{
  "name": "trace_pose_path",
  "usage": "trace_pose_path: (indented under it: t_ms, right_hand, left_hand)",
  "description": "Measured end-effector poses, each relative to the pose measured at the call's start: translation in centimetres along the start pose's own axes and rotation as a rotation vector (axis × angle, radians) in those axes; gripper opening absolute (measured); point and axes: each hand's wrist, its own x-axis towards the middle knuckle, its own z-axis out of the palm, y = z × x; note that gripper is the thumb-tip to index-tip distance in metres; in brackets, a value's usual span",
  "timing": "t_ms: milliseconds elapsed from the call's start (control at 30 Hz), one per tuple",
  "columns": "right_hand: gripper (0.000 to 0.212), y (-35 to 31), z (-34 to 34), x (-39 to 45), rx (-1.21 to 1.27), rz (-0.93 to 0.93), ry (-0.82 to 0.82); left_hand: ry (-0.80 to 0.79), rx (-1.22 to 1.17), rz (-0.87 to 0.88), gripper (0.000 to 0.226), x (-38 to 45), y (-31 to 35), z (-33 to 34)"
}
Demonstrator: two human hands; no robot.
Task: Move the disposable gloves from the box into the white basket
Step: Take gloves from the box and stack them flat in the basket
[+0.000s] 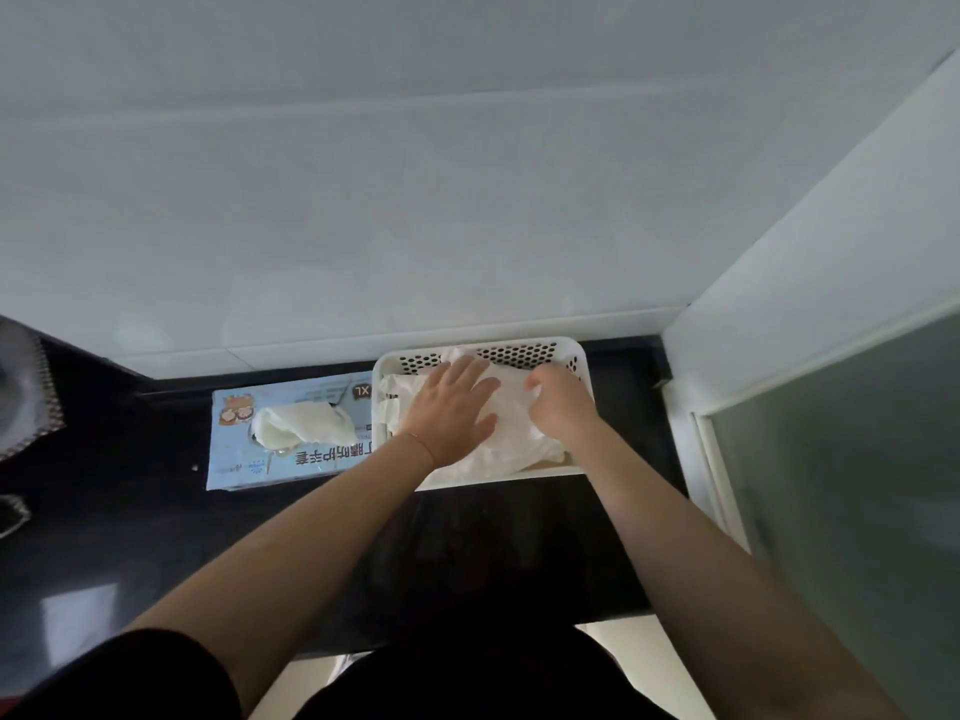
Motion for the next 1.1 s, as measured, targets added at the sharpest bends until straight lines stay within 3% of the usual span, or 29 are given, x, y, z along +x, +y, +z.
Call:
trace_pose_path:
  t_ms: [200,500,833,967,1033,1100]
  right_hand:
    - [0.032,0.4,0.8,-0.1,-0.287,-0.107,-0.016]
    - [0.052,1.0,3.6,-0.1,-0.607,-0.164,0.067]
    - [0.036,0.7,3.4,0.2,-0.649,-0.148,0.074]
    - [0.038,-0.5,0.6,-0.5,-0.502,-0.086,0.035]
    - [0.044,-2.0,-0.6,-1.0,-0.426,-0.072,0.036]
    - [0.045,-4.0,-1.1,-1.2,-0.383,-0.074,0.071]
  left_hand:
    - [-0.075,-0.001,-0.141,0.066,-1.1,-1.5,1.2]
    - [-0.256,0.036,-0.208,0.106,-1.6,-2.1,3.6]
    - [-0.331,0.119,-0.227,0.103,-1.1,-1.8,4.6]
    - [-0.353,0.049,-0.217,0.106,-0.6,-1.6,3.1]
    - [-0.288,-0.004,-0.204,0.1,-1.0,-1.6,1.7]
    - [-0.119,-0.03,-0.182,0.088,-1.8,-1.9,0.1]
